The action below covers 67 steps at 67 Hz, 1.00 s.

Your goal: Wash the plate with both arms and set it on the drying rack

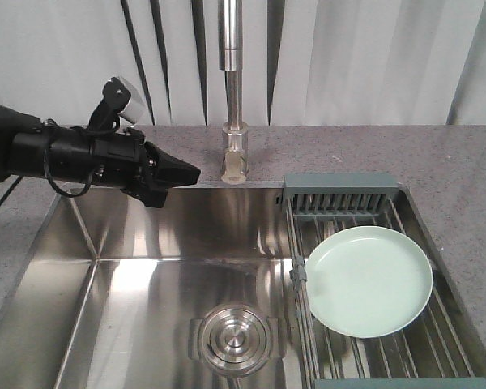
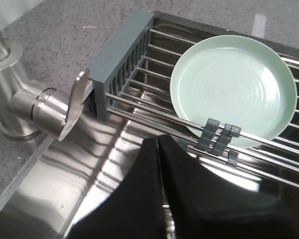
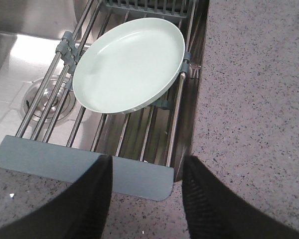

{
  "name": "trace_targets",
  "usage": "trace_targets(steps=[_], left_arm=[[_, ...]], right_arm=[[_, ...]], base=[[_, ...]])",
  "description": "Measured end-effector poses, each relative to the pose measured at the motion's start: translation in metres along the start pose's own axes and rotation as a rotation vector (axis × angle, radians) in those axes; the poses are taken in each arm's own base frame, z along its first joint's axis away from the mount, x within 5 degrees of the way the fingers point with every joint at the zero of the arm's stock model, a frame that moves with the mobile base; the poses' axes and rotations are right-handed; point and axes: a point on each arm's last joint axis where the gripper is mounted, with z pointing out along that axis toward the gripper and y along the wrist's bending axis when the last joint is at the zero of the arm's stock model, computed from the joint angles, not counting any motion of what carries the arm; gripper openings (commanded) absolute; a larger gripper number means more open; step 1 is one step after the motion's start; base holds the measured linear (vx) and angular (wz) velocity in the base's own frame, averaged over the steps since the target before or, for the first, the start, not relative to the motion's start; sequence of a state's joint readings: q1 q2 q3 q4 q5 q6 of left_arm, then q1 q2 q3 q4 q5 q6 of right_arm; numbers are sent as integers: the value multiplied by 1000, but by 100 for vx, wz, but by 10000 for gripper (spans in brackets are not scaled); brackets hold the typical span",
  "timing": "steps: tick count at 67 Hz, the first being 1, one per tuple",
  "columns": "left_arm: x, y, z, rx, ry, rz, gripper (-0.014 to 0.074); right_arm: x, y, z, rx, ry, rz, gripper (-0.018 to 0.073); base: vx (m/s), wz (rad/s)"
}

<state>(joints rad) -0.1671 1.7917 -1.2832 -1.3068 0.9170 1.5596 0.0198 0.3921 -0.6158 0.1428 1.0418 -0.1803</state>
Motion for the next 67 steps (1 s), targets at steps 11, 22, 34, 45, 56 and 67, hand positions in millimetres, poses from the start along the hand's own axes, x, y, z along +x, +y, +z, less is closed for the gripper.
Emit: trace_targets(steps=[11, 22, 34, 45, 56, 67], left_arm=[[6, 7, 18, 25, -10, 56, -8], [4, 10, 38, 56, -11, 135, -8], [-1, 15, 56, 75, -18, 176, -8], [-7, 23, 69, 77, -31, 198, -8], [-14, 32, 74, 43, -46, 220, -8], [-25, 39, 76, 2, -67, 254, -8]], right_arm=[[0, 0, 0, 0, 0, 0, 321], [0, 0, 0, 0, 0, 0, 321], [0, 0, 0, 0, 0, 0, 321], [0, 0, 0, 0, 1, 0, 321], [0, 0, 0, 0, 2, 0, 321], [0, 0, 0, 0, 2, 0, 319]], base=[[0, 0], [0, 0], [0, 0], [0, 0], [0, 0], [0, 0]])
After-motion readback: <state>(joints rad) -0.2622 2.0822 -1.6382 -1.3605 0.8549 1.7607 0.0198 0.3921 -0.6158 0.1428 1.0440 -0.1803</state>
